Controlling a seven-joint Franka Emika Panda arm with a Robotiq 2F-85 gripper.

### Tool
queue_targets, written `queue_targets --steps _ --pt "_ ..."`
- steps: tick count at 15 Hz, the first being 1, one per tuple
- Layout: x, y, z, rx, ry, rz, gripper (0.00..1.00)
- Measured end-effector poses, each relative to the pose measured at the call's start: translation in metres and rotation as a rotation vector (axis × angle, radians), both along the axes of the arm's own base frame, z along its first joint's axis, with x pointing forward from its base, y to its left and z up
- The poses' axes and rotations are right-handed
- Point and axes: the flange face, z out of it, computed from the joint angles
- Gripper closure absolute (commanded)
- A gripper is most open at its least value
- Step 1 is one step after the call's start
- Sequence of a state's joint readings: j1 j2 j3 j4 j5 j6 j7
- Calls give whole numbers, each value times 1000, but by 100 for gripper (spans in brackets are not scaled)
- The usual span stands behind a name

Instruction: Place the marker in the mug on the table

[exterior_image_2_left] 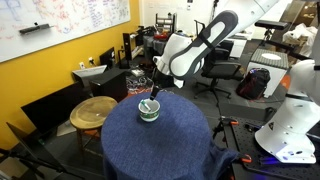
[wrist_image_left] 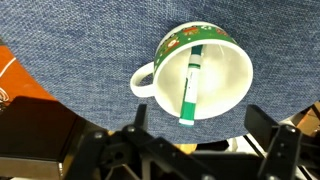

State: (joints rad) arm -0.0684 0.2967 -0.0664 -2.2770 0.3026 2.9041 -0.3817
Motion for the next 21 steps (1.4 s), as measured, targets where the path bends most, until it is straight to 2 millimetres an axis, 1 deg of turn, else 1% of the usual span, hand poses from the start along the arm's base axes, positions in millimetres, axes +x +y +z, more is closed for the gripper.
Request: queue_targets --steps 3,4,6,9,11,15,20,21 --pt "9 5 -8 -3 11 -7 24" --pt "12 7 -11 -3 13 -10 20" --pt "17 10 -14 -3 16 -16 23" --pt "23 12 -21 0 20 -23 22" --pt "27 11 -26 4 22 -27 23" --pt "34 8 -35 8 28 -33 29" --pt "42 8 -47 6 37 -39 41" --pt "43 9 -49 6 38 -43 42"
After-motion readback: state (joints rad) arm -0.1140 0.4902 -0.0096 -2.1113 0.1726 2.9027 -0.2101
